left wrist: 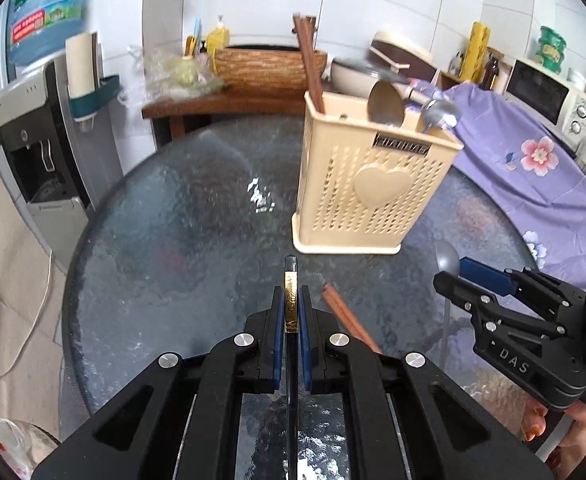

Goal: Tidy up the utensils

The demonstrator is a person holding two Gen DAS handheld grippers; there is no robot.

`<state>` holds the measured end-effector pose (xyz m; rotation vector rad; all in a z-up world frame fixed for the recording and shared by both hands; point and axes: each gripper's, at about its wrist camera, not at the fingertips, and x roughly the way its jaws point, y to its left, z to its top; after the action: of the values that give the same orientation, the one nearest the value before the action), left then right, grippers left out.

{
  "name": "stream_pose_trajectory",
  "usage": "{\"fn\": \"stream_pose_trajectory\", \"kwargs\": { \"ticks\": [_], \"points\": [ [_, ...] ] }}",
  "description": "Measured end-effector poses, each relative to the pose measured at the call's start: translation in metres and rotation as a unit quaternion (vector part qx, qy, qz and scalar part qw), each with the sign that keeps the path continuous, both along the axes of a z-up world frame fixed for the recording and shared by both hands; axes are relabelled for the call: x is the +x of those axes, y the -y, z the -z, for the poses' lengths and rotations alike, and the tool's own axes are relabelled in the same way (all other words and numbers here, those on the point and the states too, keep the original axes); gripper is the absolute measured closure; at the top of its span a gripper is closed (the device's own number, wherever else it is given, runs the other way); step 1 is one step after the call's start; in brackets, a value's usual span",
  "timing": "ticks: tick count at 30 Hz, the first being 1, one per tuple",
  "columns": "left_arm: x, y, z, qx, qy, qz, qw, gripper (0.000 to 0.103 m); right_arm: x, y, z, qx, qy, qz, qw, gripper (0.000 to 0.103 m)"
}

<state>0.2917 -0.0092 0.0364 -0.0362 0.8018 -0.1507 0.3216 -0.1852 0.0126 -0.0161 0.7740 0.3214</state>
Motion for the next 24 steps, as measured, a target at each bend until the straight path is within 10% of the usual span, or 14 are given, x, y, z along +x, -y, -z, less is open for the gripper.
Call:
{"fn": "stream_pose_trajectory", "kwargs": {
  "ticks": [16, 18, 24],
  "points": [
    [-0.022, 0.009, -0.044, 0.002, 0.059, 0.015, 0.9981, 0.096, -0.030, 0.006, -0.036, 0.004, 0.040, -0.018, 0.999, 0.068],
    [-0.023, 0.008, -0.046, 0.001, 0.063, 0.015, 0.9979, 0.096, -0.032, 0.006, -0.039, 0.003, 0.044, -0.022, 0.999, 0.094],
    [-0.023, 0.010, -0.048, 0.003, 0.068, 0.018, 0.9975, 0.096, -0.028, 0.004, -0.037, -0.005, 0.038, -0.025, 0.999, 0.094]
  ]
}}
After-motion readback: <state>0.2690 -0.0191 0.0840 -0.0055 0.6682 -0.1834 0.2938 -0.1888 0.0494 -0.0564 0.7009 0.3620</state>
